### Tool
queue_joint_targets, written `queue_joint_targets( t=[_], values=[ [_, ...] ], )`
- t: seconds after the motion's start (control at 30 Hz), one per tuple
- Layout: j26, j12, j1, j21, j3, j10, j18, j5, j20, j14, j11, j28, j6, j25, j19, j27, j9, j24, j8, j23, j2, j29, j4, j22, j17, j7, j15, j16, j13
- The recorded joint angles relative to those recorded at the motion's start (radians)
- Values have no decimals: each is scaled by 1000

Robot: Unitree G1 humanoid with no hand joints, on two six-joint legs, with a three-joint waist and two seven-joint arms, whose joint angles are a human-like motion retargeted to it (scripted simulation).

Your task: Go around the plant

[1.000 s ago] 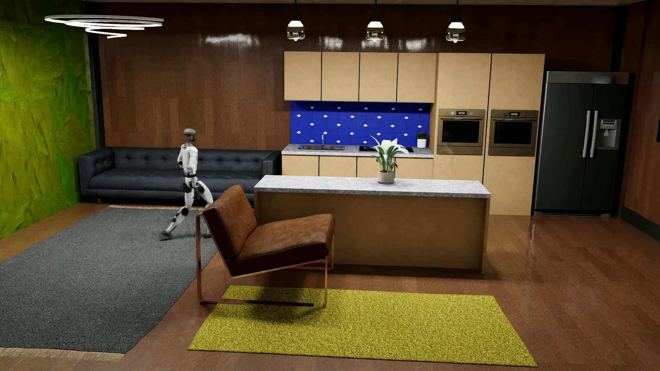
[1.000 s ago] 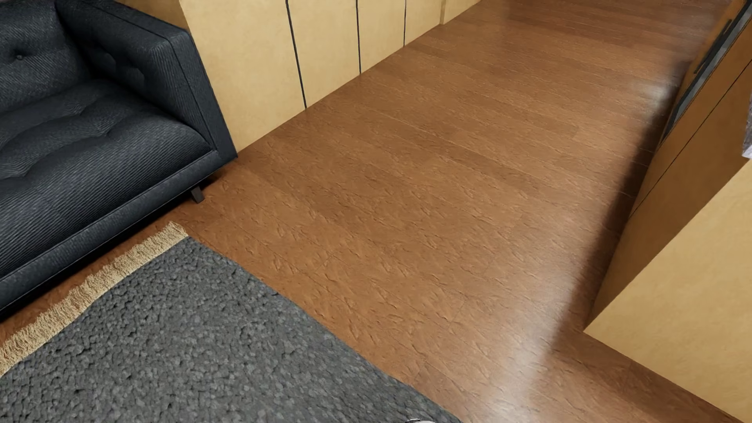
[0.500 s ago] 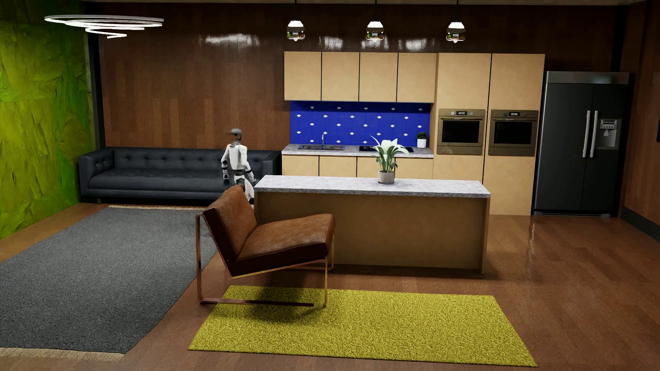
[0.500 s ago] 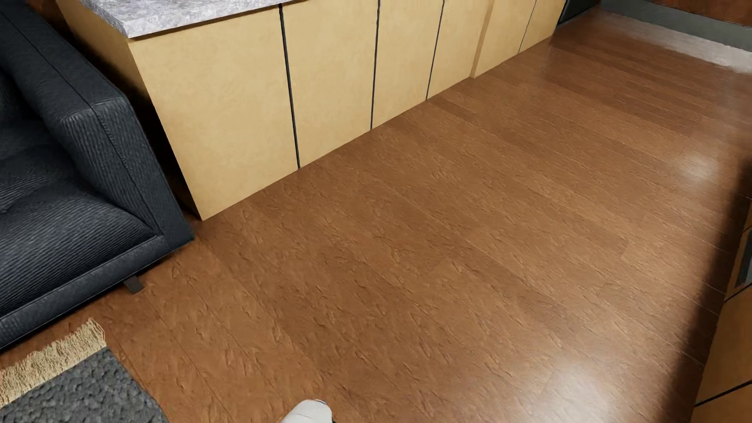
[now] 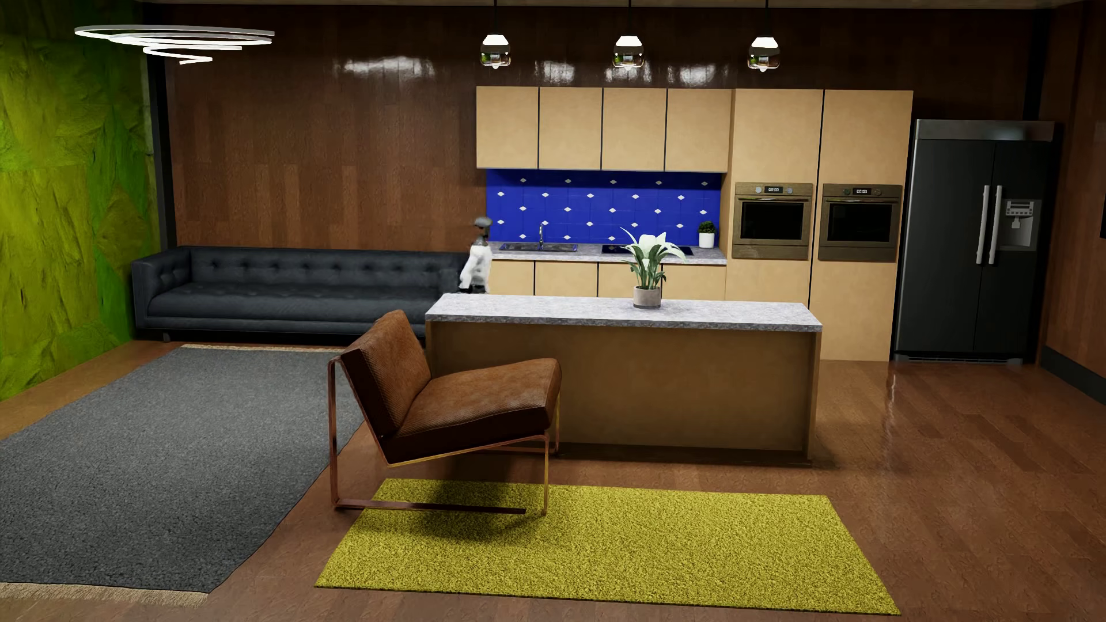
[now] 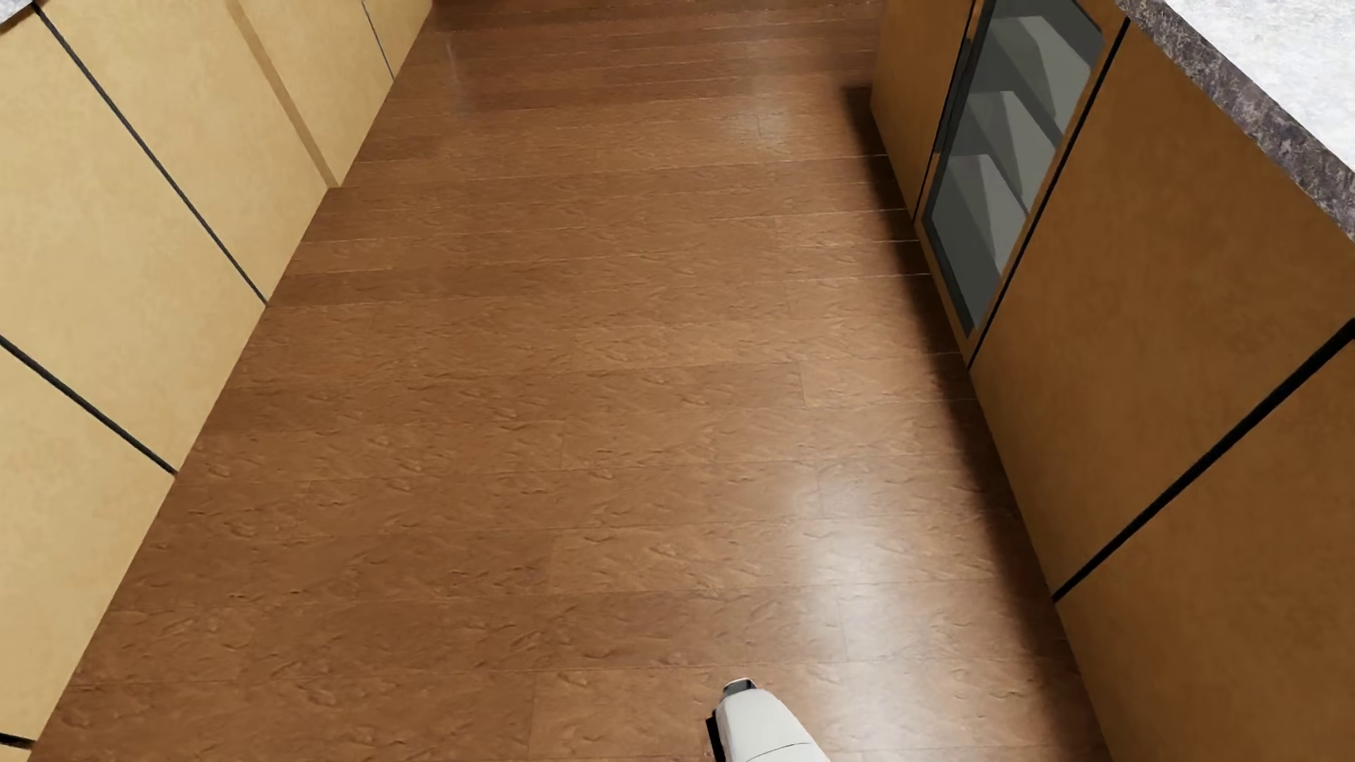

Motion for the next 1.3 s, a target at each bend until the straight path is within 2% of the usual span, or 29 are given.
queue_joint_targets(
  t=[0.03, 0.07, 0.13, 0.17, 0.23, 0.3, 0.33, 0.37, 0.43, 0.47, 0.5, 0.53, 0.57, 0.63, 0.67, 0.7, 0.77, 0.8, 0.83, 0.87, 0.9, 0.93, 1.0, 1.03, 1.07, 1.13, 1.17, 1.23, 1.3],
  values=[
    [0, -3, -109, -23, 34, 180, 0, 51, -25, -1, 21, 0, 5, 0, 0, 0, 3, 0, 0, -16, 51, 0, -11, 21, 1, 0, -38, -2, -13],
    [0, -8, -188, -67, 81, 335, 0, 104, -44, -106, -5, 0, 8, 0, 0, 0, 27, 0, 0, -26, 155, 0, -15, 31, 12, 0, -72, -5, -30],
    [0, 12, -406, -78, 173, 470, 0, 168, -71, -340, -102, 0, -18, 0, 0, 0, 45, 0, 0, -115, 379, 0, -81, 42, 7, 0, -190, -15, -92],
    [0, 23, -516, -112, 235, 433, 0, 166, -76, -396, -155, 0, -39, 0, 0, 0, 40, 0, 0, -186, 478, 0, -109, 37, 0, 0, -266, -20, -123],
    [0, 47, -603, -207, 354, 146, 0, 116, -79, -393, -279, 0, -81, 0, 0, 0, 67, 0, 0, -309, 729, 0, -142, 30, -7, 0, -409, -17, -172],
    [0, 66, -680, -259, 439, -208, 0, 84, -63, -346, -349, 0, -96, 0, 0, 0, 49, 0, 0, -392, 874, 0, -110, 17, -9, 0, -561, -14, -257],
    [0, 73, -702, -274, 469, -362, 0, 72, -56, -341, -358, 0, -91, 0, 0, 0, 34, 0, 0, -436, 925, 0, -90, 10, -19, 0, -609, -18, -294],
    [0, 84, -733, -289, 486, -403, 0, 46, -52, -345, -362, 0, -94, 0, 0, 0, 21, 0, 0, -467, 981, 0, -73, 7, -22, 0, -641, -16, -320],
    [0, 92, -782, -336, 530, -269, 0, -13, -43, -354, -305, 0, -102, 0, 0, 0, 14, 0, 0, -508, 1081, 0, -76, 37, -19, 0, -598, -21, -308],
    [0, 87, -823, -346, 536, -159, 0, -35, -49, -286, -217, 0, -122, 0, 0, 0, -8, 0, 0, -484, 1076, 0, -96, 78, -1, 0, -495, -23, -292],
    [0, 81, -819, -338, 529, -58, 0, -68, -57, -276, -83, 0, -159, 0, 0, 0, -17, 0, 0, -428, 1057, 0, -144, 129, 24, 0, -316, -26, -266],
    [0, 64, -760, -307, 505, -5, 0, -75, -67, -320, 97, 0, -166, 0, 0, 0, -6, 0, 0, -378, 1005, 0, -178, 167, 34, 0, -132, -28, -241],
    [0, 45, -697, -245, 484, 1, 0, -77, -60, -368, 322, 0, -166, 0, 0, 0, -3, 0, 0, -319, 893, 0, -211, 189, 35, 0, -52, -38, -238],
    [0, 19, -500, -139, 392, -102, 0, -42, -67, -394, 597, 0, -137, 0, 0, 0, 10, 0, 0, -224, 670, 0, -235, 142, 35, 0, -144, -42, -219],
    [0, 3, -404, -131, 329, -161, 0, -16, -63, -392, 603, 0, -113, 0, 0, 0, 18, 0, 0, -184, 570, 0, -237, 114, 38, 0, -158, -43, -187],
    [0, -7, -301, -94, 265, -223, 0, 6, -56, -389, 511, 0, -92, 0, 0, 0, 24, 0, 0, -150, 488, 0, -232, 59, 32, 0, -115, -37, -155],
    [0, -49, -157, -69, 165, -300, 0, 14, -37, -383, 149, 0, -66, 0, 0, 0, 30, 0, 0, -120, 341, 0, -215, -38, 16, 0, 46, -23, -86],
    [0, -74, -96, -83, 123, -330, 0, 6, -18, -392, -62, 0, -63, 0, 0, 0, 26, 0, 0, -115, 301, 0, -208, -85, 14, 0, 38, -14, -51],
    [0, -105, -49, -78, 94, -349, 0, -7, -10, -405, -241, 0, -67, 0, 0, 0, 17, 0, 0, -108, 276, 0, -208, -118, 12, 0, -173, -4, -27],
    [0, -129, -2, -68, 71, -351, 0, -29, 8, -411, -309, 0, -75, 0, 0, 0, 9, 0, 0, -103, 258, 0, -203, -152, 12, 0, -483, 6, -5],
    [0, -138, -1, -75, 32, -316, 0, -49, 36, -411, -297, 0, -68, 0, 0, 0, -16, 0, 0, -64, 214, 0, -168, -171, 23, 0, -613, 7, 7],
    [0, -135, 30, -83, 9, -291, 0, -55, 68, -373, -292, 0, -65, 0, 0, 0, -13, 0, 0, -40, 177, 0, -148, -173, 32, 0, -528, -2, 19],
    [0, -108, 12, -70, 25, -113, 0, 9, 100, -171, -183, 0, -20, 0, 0, 0, -32, 0, 0, -10, 121, 0, -75, -141, 42, 0, -64, -27, 31],
    [0, -82, -31, -47, 69, 61, 0, 67, 93, -32, -90, 0, 1, 0, 0, 0, -23, 0, 0, -2, 131, 0, -53, -97, 41, 0, 5, -42, 23],
    [0, -71, -125, -63, 94, 253, 0, 97, 78, 22, -59, 0, 12, 0, 0, 0, -9, 0, 0, 0, 187, 0, -43, -56, 41, 0, -14, -53, -3],
    [0, -70, -334, -97, 160, 541, 0, 146, -9, -220, -121, 0, 0, 0, 0, 0, 33, 0, 0, -38, 382, 0, -60, 18, 42, 0, -105, -56, -73],
    [0, -46, -420, -123, 219, 556, 0, 146, -33, -318, -173, 0, -22, 0, 0, 0, 30, 0, 0, -66, 490, 0, -85, 43, 41, 0, -182, -55, -105],
    [0, 12, -544, -174, 350, 377, 0, 109, -55, -387, -277, 0, -69, 0, 0, 0, 45, 0, 0, -225, 693, 0, -125, 52, 9, 0, -321, -41, -152],
    [0, 61, -613, -227, 435, -1, 0, 71, -61, -361, -339, 0, -91, 0, 0, 0, 36, 0, 0, -331, 838, 0, -125, 60, -9, 0, -467, -31, -229]
  ],
)
